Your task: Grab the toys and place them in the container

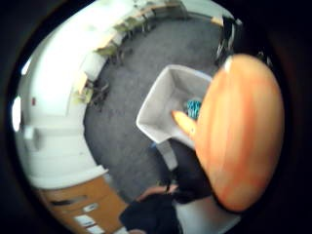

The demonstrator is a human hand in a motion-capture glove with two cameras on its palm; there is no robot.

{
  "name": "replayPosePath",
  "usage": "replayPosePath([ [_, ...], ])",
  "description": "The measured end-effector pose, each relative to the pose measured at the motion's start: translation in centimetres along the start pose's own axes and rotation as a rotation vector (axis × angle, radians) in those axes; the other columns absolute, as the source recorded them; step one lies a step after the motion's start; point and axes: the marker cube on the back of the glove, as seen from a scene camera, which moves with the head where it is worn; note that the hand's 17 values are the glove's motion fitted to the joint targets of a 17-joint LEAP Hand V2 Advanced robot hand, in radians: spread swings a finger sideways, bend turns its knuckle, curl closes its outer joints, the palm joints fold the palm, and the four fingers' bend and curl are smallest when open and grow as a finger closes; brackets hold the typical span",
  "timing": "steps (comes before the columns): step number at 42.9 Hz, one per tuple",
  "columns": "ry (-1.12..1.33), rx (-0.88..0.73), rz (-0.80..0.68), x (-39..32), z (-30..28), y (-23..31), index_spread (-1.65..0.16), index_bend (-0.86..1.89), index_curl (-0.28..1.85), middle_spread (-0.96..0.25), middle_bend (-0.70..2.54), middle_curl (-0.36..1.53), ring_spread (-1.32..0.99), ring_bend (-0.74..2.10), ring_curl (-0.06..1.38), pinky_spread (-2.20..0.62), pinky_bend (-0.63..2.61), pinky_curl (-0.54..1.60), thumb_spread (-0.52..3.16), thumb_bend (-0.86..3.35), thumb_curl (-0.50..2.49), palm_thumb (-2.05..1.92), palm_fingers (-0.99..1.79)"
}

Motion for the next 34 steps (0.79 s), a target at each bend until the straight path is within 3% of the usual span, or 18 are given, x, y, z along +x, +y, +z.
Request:
replayPosePath([
  [1, 0.003, -0.015, 0.010, 0.3, 0.5, 0.0, -0.43, -0.06, 1.34, -0.38, 0.81, 0.70, -0.43, 1.11, 0.50, -0.43, 0.85, 0.40, 0.73, -0.02, 0.92, 0.23, 0.69],
  [3, -0.025, -0.031, 0.014, 0.4, 1.1, 0.0, -0.42, -0.01, 1.30, -0.33, 0.70, 0.69, -0.39, 1.03, 0.53, -0.39, 0.87, 0.46, 0.78, -0.15, 0.83, -0.01, 0.25],
  [7, -0.085, -0.028, -0.059, -0.3, 1.6, 0.6, -0.39, -0.03, 1.17, -0.24, 0.60, 0.64, -0.32, 0.93, 0.48, -0.32, 0.93, 0.45, 0.82, -0.18, 0.71, -0.18, -0.06],
  [12, -0.029, -0.013, -0.034, -5.6, 2.0, 2.0, -0.34, -0.01, 1.01, -0.17, 0.54, 0.58, -0.28, 0.82, 0.38, -0.25, 0.96, 0.40, 0.85, -0.17, 0.58, -0.22, -0.15],
  [17, 0.040, 0.005, -0.048, -1.7, 2.3, 4.2, -0.29, 0.03, 0.88, -0.14, 0.50, 0.55, -0.27, 0.73, 0.34, -0.21, 0.97, 0.40, 0.87, -0.16, 0.49, -0.22, -0.19],
  [25, 0.175, 0.060, 0.070, 6.2, 2.8, 8.6, -0.24, 0.08, 0.73, -0.09, 0.39, 0.51, -0.25, 0.57, 0.30, -0.18, 0.94, 0.38, 0.88, -0.15, 0.37, -0.21, -0.21],
  [28, 0.065, 0.063, -0.028, 7.1, 2.4, 11.1, -0.22, 0.08, 0.69, -0.08, 0.35, 0.49, -0.25, 0.53, 0.29, -0.17, 0.90, 0.37, 0.89, -0.15, 0.33, -0.21, -0.20],
  [32, -0.120, 0.069, -0.355, 8.8, 1.8, 15.5, -0.20, 0.09, 0.64, -0.07, 0.32, 0.48, -0.25, 0.49, 0.28, -0.16, 0.86, 0.36, 0.89, -0.15, 0.29, -0.21, -0.18],
  [34, -0.121, 0.077, -0.394, 10.7, 1.9, 17.2, -0.19, 0.09, 0.61, -0.06, 0.31, 0.47, -0.25, 0.47, 0.28, -0.16, 0.84, 0.35, 0.89, -0.15, 0.27, -0.21, -0.17],
])
